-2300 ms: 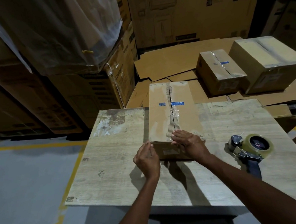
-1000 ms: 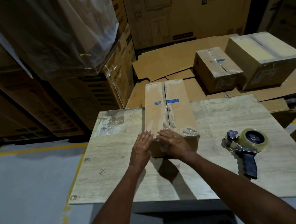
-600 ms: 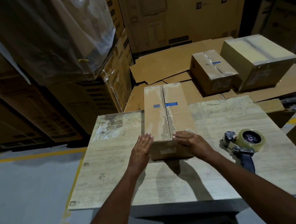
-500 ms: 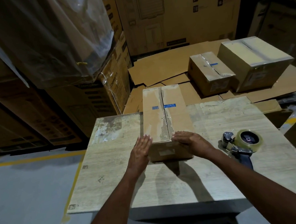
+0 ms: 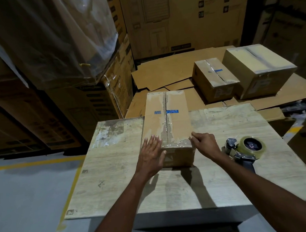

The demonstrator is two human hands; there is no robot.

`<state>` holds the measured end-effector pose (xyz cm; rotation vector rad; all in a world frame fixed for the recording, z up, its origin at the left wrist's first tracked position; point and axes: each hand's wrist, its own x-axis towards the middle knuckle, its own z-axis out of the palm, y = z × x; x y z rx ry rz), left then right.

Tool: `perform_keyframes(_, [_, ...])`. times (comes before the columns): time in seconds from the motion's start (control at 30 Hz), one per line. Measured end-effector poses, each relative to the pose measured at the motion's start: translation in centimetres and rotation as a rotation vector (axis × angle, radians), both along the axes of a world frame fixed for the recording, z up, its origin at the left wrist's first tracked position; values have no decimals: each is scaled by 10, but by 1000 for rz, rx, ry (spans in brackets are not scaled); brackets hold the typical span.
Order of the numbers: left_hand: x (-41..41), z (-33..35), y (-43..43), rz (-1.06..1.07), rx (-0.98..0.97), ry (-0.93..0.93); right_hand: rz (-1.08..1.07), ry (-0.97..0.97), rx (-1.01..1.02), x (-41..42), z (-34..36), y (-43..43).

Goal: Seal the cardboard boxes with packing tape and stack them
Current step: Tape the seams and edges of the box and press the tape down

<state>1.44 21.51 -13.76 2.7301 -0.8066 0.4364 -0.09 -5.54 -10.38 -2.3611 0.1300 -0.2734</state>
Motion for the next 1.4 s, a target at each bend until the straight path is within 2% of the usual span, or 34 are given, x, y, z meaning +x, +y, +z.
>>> perform_keyframes(0.1, [0,-3,3,50,46,37,134,20,27,-3,-2,19])
perform_keyframes(0.2, [-4,-1,8,125,3,102,246,-22,-76,-2,-3,33])
perform_keyframes(0.3, [-8,11,-2,162,19,215,298,-87,-334,11,0,31])
perform_keyframes(0.47, [1,31,-34,284,123,395,435,78,-804,50,9,24])
perform_keyframes(0.57, [11,35,-43,322,178,455,508,142,-935,74,19,24])
perform_keyframes(0.67, [18,36,-43,315,204,480,579,140,-977,91,21,24])
perform_keyframes(0.8, [23,34,-17,257,225,478,590,50,-880,90,14,29])
perform_keyframes(0.93, [34,39,33,109,260,503,582,-55,-783,74,2,44])
perform_keyframes(1.07, [46,46,79,-7,276,540,668,-157,-809,66,-14,58])
perform_keyframes(1.17, [51,50,89,-2,317,549,694,-216,-815,72,-14,52])
perform_keyframes(1.23, [50,51,80,61,345,543,640,-155,-841,78,-9,44])
perform_keyframes(1.4, [37,41,30,284,320,485,415,162,-896,108,6,22])
